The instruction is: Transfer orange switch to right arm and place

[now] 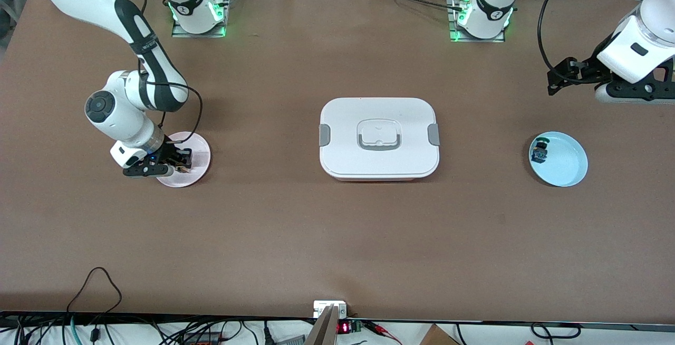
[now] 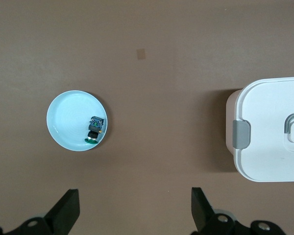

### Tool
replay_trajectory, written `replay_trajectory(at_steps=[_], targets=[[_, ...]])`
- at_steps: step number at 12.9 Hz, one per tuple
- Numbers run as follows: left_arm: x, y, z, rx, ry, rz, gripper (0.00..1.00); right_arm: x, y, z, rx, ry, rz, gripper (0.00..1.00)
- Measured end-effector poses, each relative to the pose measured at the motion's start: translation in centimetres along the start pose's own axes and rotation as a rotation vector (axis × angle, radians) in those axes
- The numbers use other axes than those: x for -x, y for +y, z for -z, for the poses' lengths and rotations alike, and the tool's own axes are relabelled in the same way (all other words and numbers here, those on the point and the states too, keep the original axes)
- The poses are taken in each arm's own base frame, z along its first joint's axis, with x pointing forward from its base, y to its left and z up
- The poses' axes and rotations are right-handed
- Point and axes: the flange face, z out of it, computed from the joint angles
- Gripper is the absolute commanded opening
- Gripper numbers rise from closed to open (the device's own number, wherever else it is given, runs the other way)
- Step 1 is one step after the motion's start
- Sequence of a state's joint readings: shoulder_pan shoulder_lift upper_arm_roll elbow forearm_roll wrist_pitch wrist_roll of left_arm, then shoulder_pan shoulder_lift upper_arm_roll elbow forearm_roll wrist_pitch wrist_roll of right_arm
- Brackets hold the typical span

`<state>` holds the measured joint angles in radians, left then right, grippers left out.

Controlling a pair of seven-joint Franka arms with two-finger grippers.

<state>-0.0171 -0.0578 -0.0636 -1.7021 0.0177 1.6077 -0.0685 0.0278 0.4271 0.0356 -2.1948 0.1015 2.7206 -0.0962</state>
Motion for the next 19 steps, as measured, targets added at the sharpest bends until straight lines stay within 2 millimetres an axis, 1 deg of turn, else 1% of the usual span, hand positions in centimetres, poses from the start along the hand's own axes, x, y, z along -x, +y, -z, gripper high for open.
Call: replay_trajectory(at_steps=[1, 2, 3, 4, 6, 7, 8, 9, 12, 14, 17, 19], targets=[[-0.1, -0.2, -0.1, 0.000, -0.001, 0.004, 1.00, 0.0, 0.1, -0.2, 0.001, 0.003, 0.021, 0.48], [-0.1, -0.6, -0.1, 0.001, -0.002, 0.012, 1.00, 0.0, 0.1, -0.2, 0.002, 0.008, 0.033, 0.74], [-0.1, -1.1, -0.2, 0.001, -0.002, 0.020, 1.00, 0.0, 0.1, -0.4, 0.002, 0.009, 0.038, 0.84], [-0.2, -1.4, -0.2, 0.002, -0.003, 0.027, 1.00, 0.0, 0.2, -0.4, 0.003, 0.011, 0.042, 0.91], [-0.2, -1.5, -0.3, 0.002, -0.005, 0.028, 1.00, -0.4, 0.3, -0.1, 0.005, 0.023, 0.054, 0.99], [-0.2, -1.5, -0.3, 0.002, -0.005, 0.028, 1.00, -0.9, 0.3, 0.6, 0.005, 0.035, 0.057, 0.99], [-0.2, -1.5, -0.3, 0.002, -0.005, 0.028, 1.00, -1.6, 0.2, 1.7, 0.002, 0.032, 0.059, 0.99], [-0.3, -1.5, -0.3, 0.002, -0.005, 0.028, 1.00, -2.5, 0.0, 3.3, -0.004, 0.016, 0.063, 0.99], [-0.3, -1.5, -0.3, 0.002, -0.005, 0.028, 1.00, -6.0, -0.8, 10.4, -0.026, -0.045, 0.078, 0.99], [-0.3, -1.5, -0.4, 0.002, -0.006, 0.028, 1.00, -7.1, -1.2, 15.9, -0.021, -0.071, 0.101, 1.00], [-0.4, -1.5, -0.5, 0.002, -0.007, 0.028, 1.00, -7.2, -1.6, 25.2, 0.014, -0.098, 0.131, 1.00], [-0.4, -1.5, -0.5, 0.002, -0.008, 0.028, 1.00, -6.4, -1.5, 30.6, 0.017, -0.105, 0.128, 1.00]])
